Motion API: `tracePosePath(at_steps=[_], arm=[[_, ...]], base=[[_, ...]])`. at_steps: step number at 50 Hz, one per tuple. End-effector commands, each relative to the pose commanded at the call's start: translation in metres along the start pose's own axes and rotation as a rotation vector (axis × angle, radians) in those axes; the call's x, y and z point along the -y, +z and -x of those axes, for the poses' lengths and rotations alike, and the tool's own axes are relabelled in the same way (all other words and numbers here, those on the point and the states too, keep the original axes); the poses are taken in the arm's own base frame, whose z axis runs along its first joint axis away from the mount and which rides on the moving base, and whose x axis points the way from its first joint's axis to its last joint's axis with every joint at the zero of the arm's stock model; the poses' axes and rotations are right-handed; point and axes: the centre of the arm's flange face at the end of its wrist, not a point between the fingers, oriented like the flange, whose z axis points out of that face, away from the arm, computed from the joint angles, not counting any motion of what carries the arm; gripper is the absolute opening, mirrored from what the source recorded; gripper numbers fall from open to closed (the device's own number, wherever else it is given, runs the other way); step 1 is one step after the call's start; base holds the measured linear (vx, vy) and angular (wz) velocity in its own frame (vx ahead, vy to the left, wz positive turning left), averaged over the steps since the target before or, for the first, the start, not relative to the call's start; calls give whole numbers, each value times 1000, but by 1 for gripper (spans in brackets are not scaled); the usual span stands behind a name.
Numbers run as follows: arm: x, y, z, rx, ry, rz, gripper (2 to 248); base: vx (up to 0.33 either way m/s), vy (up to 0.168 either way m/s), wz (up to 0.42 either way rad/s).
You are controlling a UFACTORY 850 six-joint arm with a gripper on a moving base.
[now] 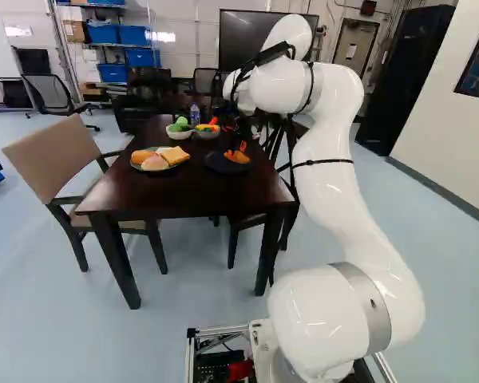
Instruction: Move the croissant to the empty plate
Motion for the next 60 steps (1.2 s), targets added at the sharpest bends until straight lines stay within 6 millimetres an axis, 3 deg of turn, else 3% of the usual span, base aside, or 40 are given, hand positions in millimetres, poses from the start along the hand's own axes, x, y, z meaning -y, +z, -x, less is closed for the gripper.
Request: tracePosePath(at_steps=[5,6,10,11,23,60], arm=[[0,0,0,0,0,0,186],[0,0,0,0,0,0,220],[0,0,0,0,0,0,220],[0,0,0,0,0,0,246],[1,-9,0,-7,-1,7,247],[25,-67,8,8,-16,-16,247]], base=[[0,0,0],[0,0,0],[0,0,0],[0,0,0],[0,0,0],[0,0,0]])
